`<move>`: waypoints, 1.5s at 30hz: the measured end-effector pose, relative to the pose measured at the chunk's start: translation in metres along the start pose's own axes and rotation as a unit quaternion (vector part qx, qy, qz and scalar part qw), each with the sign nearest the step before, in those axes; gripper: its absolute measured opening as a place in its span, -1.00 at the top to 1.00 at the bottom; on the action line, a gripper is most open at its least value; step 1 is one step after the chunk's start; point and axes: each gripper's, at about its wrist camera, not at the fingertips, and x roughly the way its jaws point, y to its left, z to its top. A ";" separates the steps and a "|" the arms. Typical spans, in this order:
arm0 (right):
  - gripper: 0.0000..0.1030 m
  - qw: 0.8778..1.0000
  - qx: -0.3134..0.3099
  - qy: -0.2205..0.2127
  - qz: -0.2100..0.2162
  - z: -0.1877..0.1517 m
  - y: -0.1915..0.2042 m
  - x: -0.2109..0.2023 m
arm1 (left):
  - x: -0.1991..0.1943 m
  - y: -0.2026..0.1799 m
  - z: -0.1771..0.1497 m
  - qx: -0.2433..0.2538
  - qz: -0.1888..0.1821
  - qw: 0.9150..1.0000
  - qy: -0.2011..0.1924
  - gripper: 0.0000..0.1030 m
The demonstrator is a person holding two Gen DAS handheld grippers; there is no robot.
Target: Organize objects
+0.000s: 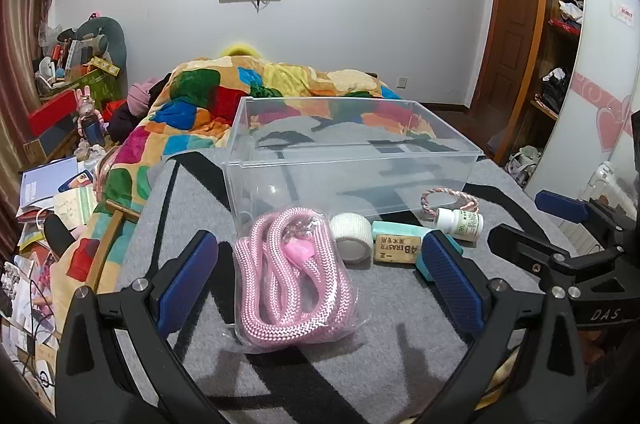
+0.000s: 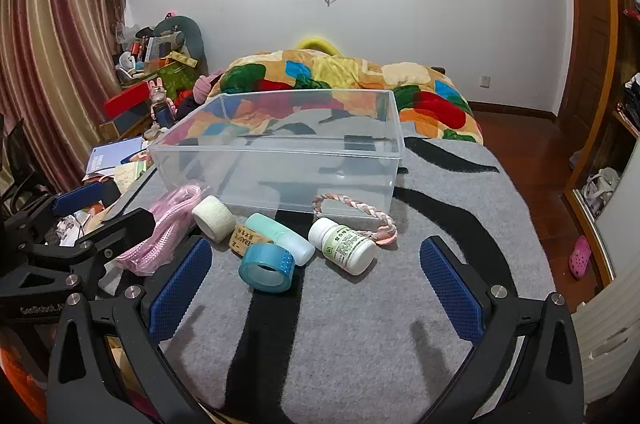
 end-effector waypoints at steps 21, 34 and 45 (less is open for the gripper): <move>-1.00 1.000 -0.002 0.000 0.006 -0.003 0.005 -0.002 | -0.002 0.003 0.001 -0.007 0.001 1.000 0.001 -1.00; -1.00 1.000 -0.002 -0.002 0.008 -0.003 0.006 -0.003 | -0.001 0.004 0.002 -0.011 0.000 1.000 0.002 -1.00; -1.00 1.000 -0.002 -0.002 0.008 -0.003 0.006 -0.003 | 0.000 0.004 0.002 -0.012 0.000 1.000 0.002 -1.00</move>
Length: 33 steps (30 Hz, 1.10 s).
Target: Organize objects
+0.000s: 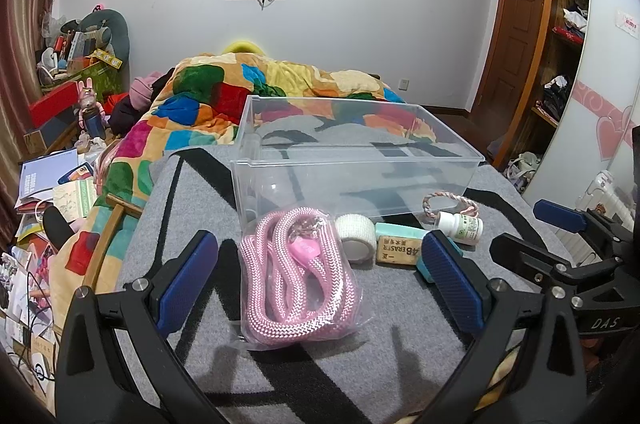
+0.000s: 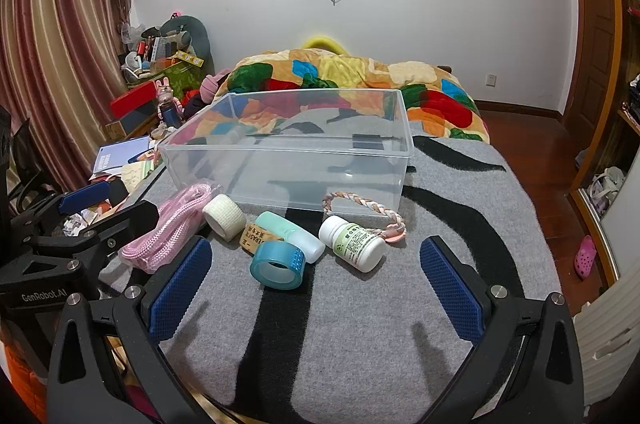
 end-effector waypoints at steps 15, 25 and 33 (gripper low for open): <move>-1.00 1.000 0.000 0.000 0.002 0.000 0.002 -0.001 | 0.000 0.000 0.000 0.000 -0.001 1.000 0.001 -1.00; -1.00 1.000 0.000 0.000 0.003 0.000 0.002 -0.001 | 0.000 0.000 0.000 0.000 -0.001 1.000 0.000 -1.00; -1.00 1.000 0.001 0.001 0.003 0.000 0.001 -0.001 | 0.001 -0.001 0.000 -0.003 -0.002 1.000 0.003 -1.00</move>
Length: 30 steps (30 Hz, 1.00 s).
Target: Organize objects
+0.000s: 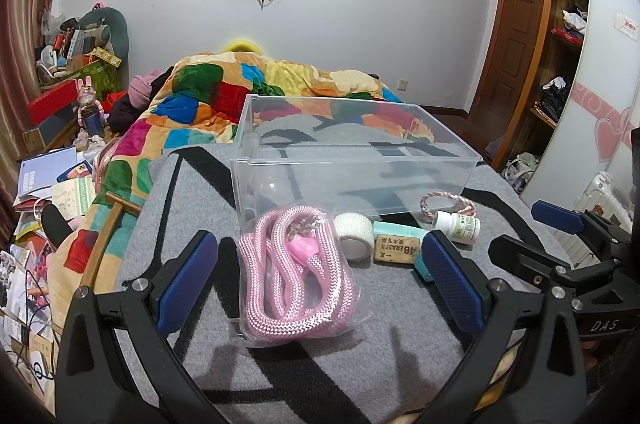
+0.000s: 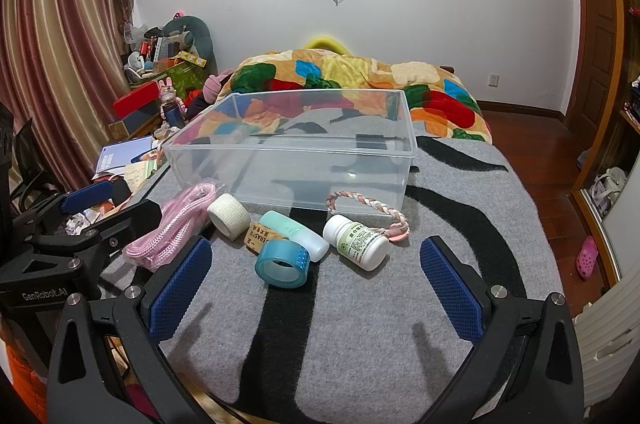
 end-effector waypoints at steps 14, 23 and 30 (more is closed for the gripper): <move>-1.00 1.000 0.000 0.003 0.007 -0.003 0.003 0.000 | -0.001 0.000 -0.001 -0.002 -0.002 1.000 0.002 -1.00; -0.83 0.999 0.019 0.029 0.029 -0.009 -0.004 0.013 | 0.003 0.013 -0.004 -0.007 -0.008 1.000 0.010 -0.74; -0.40 0.995 0.020 0.079 0.061 -0.020 0.002 0.040 | 0.032 0.031 -0.011 -0.036 -0.032 0.997 0.061 -0.73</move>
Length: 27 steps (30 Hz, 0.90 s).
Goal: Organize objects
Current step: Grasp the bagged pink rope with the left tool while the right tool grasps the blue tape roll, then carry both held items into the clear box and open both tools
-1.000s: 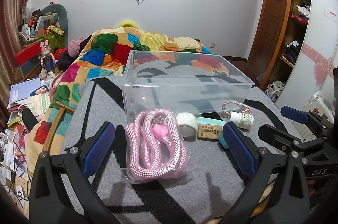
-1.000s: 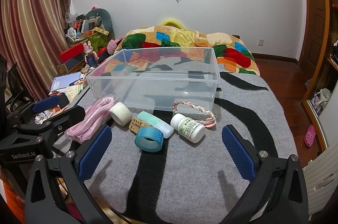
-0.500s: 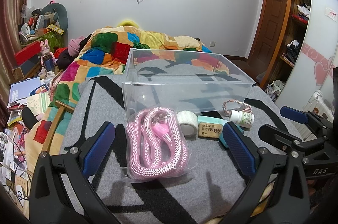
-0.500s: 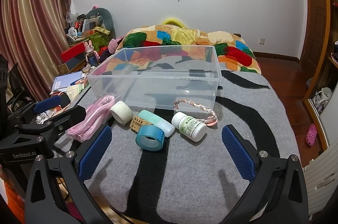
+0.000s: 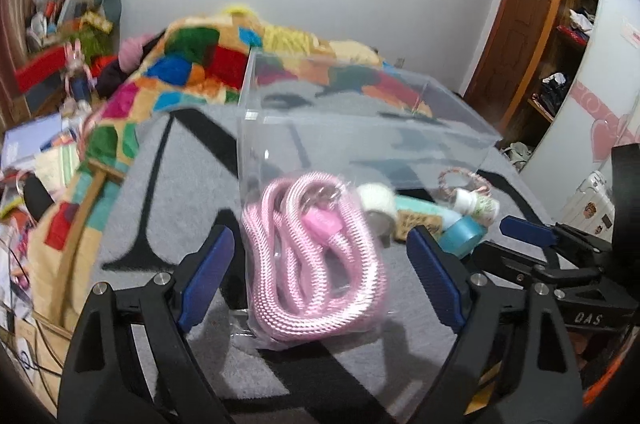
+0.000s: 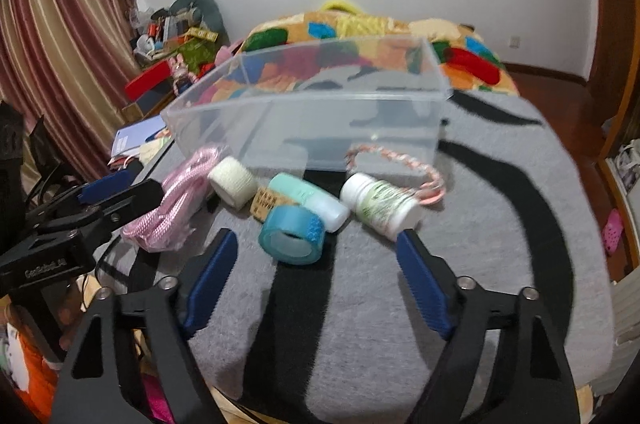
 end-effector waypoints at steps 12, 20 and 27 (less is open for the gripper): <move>0.27 0.999 -0.012 0.031 -0.006 0.003 0.005 0.030 | 0.027 0.001 -0.011 -0.007 -0.019 0.999 0.038 -0.33; 0.27 0.999 -0.028 0.000 -0.016 0.005 0.008 0.006 | 0.003 -0.001 -0.013 0.012 0.006 1.000 0.000 -0.20; 0.27 0.999 -0.016 -0.040 -0.014 0.025 0.001 -0.024 | -0.034 0.005 0.003 0.006 0.019 0.998 -0.054 -0.17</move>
